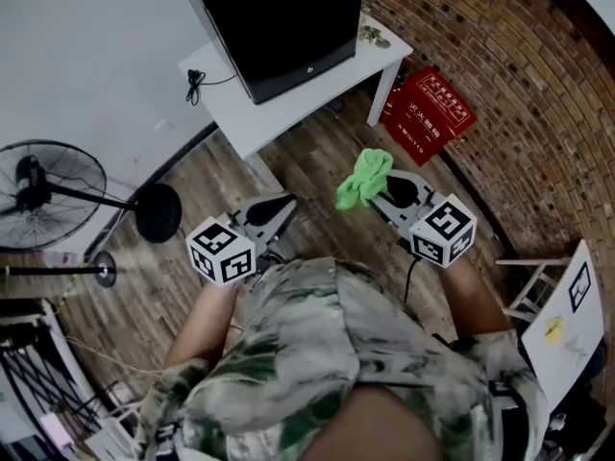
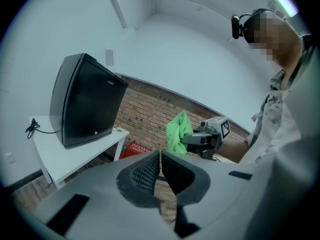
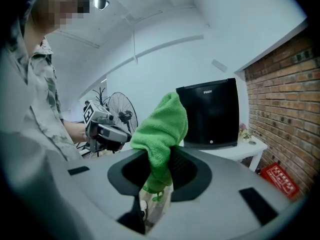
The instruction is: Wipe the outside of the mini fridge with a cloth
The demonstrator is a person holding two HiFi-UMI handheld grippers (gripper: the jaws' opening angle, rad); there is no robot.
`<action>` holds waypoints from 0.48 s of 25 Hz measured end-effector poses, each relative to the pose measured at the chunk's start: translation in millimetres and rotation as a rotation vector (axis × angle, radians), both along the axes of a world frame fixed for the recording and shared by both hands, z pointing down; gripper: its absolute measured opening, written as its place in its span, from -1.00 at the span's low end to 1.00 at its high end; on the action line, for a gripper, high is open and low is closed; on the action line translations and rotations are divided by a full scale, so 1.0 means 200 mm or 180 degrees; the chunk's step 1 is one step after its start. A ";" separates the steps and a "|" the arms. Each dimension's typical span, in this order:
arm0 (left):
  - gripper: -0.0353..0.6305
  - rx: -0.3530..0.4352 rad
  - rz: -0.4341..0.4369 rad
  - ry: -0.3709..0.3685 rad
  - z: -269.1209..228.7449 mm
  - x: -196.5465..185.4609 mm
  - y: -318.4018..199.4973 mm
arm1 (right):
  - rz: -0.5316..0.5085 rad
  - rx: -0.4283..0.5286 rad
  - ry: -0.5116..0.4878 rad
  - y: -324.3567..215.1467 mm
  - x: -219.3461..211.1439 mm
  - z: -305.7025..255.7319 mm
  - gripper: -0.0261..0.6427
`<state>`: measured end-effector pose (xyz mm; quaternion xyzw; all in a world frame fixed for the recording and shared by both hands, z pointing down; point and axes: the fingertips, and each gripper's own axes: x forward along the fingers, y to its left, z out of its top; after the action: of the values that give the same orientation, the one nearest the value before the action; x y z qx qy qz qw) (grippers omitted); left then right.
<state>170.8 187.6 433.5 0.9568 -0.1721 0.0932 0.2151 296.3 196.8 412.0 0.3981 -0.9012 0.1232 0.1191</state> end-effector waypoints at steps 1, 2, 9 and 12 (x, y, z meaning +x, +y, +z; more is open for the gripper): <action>-0.81 -0.0007 0.0017 -0.0013 0.01 0.00 0.01 | 0.0007 0.0006 -0.0008 0.01 0.00 0.00 -0.60; -0.81 -0.0013 0.0031 -0.0025 0.02 0.00 0.01 | 0.0015 0.0009 -0.0017 0.02 -0.01 0.00 -0.60; -0.81 -0.0059 0.0111 -0.0005 0.03 0.04 0.06 | 0.0042 -0.0014 -0.0061 0.08 0.01 0.00 -0.60; -0.81 -0.0062 0.0113 -0.0016 0.03 0.03 0.07 | 0.0019 0.0002 -0.0071 0.08 0.00 -0.01 -0.60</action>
<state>176.4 200.8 440.4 0.9573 -0.1548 0.1011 0.2222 296.5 212.6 410.1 0.3994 -0.9014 0.1276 0.1085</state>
